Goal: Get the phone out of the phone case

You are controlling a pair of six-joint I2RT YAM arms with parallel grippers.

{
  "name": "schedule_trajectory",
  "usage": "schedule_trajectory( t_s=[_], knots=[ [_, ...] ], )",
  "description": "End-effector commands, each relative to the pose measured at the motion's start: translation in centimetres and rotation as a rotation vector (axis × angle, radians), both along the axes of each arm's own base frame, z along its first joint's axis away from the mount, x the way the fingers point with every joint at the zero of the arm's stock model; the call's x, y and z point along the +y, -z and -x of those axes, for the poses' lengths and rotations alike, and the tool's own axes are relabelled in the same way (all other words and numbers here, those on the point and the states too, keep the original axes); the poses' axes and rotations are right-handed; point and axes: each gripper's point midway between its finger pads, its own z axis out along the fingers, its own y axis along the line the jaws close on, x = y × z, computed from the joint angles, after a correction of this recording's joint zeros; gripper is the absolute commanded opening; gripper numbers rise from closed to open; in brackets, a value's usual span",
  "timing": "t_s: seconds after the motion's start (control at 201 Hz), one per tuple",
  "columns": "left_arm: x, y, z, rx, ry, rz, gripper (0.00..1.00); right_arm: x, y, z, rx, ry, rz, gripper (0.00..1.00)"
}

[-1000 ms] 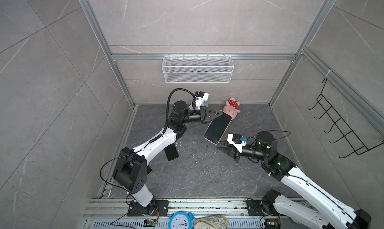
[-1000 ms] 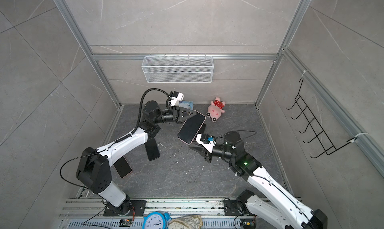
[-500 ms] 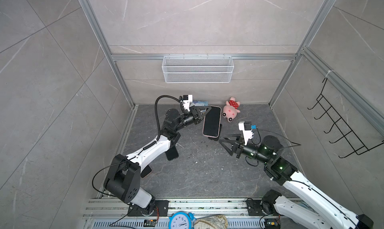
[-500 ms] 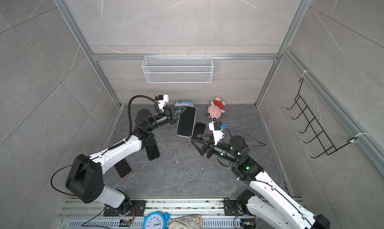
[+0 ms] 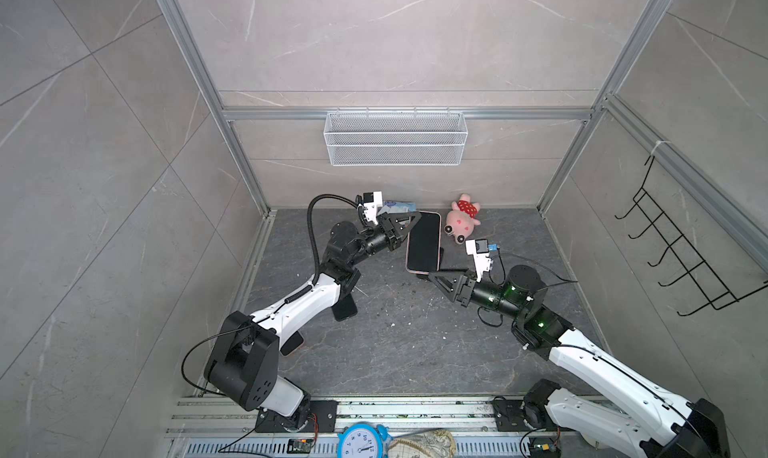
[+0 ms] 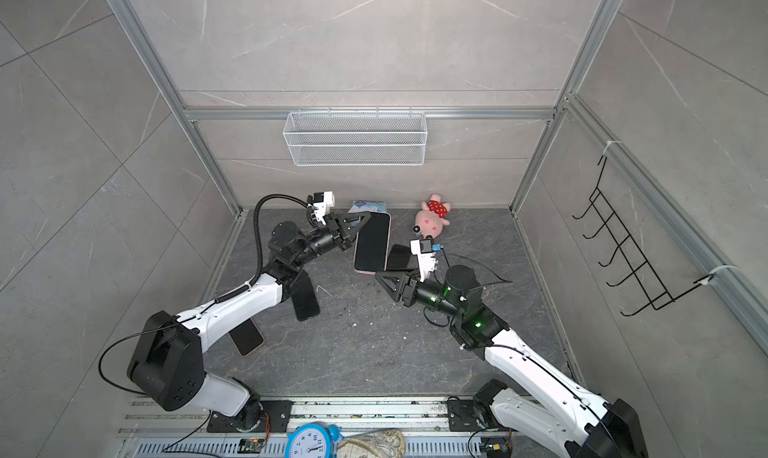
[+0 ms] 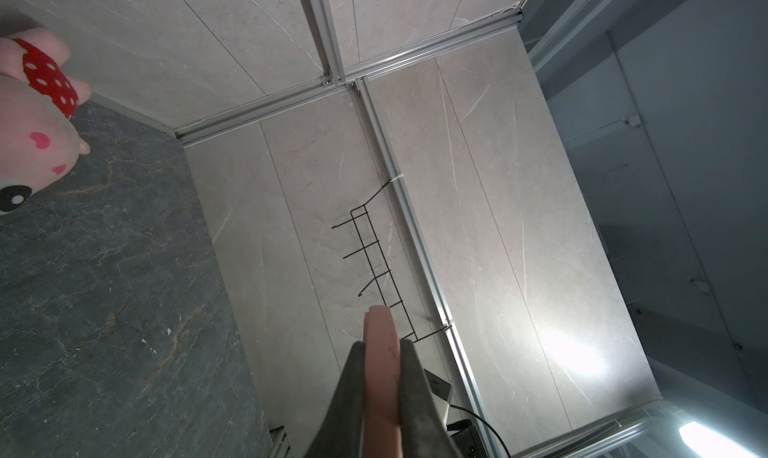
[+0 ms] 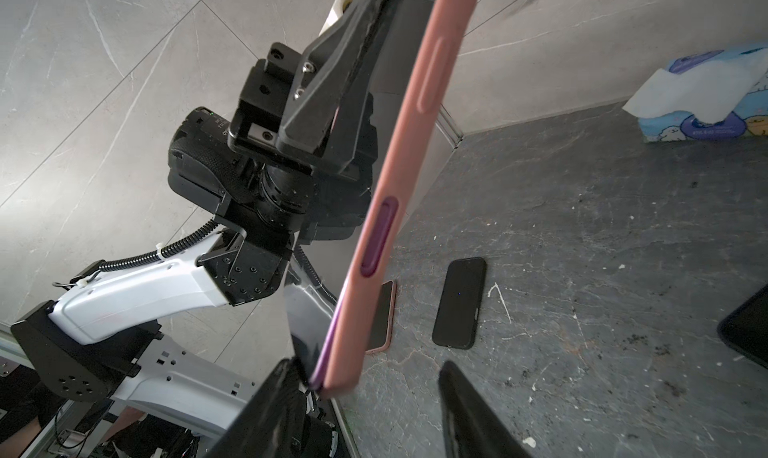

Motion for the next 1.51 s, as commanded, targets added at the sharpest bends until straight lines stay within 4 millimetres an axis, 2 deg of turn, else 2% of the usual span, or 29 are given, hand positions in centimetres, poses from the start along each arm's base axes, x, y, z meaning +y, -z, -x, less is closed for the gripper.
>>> schedule_trajectory(
  t_s=[0.0, 0.264, 0.364, 0.493, 0.638, 1.505],
  knots=[
    [1.4, -5.4, 1.8, -0.119, -0.008, 0.121, 0.0, -0.3, -0.1, 0.3, -0.006, -0.005, -0.023, 0.56],
    [1.4, -5.5, 1.6, -0.118, -0.01, 0.14, 0.0, -0.9, 0.5, -0.3, 0.019, 0.01, -0.051, 0.55],
    [1.5, -5.4, 1.6, -0.119, -0.011, 0.135, 0.0, -1.0, 0.0, -0.4, 0.014, 0.0, -0.077, 0.55],
    [1.4, -5.2, 1.6, -0.117, -0.014, 0.127, 0.0, -1.0, -1.4, 0.5, -0.02, -0.038, -0.106, 0.58],
    [1.4, -5.3, 1.5, -0.119, -0.018, 0.127, 0.0, -1.0, -2.0, 1.2, -0.029, -0.066, -0.129, 0.61],
    [1.3, -6.0, 2.4, -0.147, -0.004, 0.136, 0.0, -0.9, -0.3, -0.4, 0.017, -0.039, -0.123, 0.59]
  ],
)
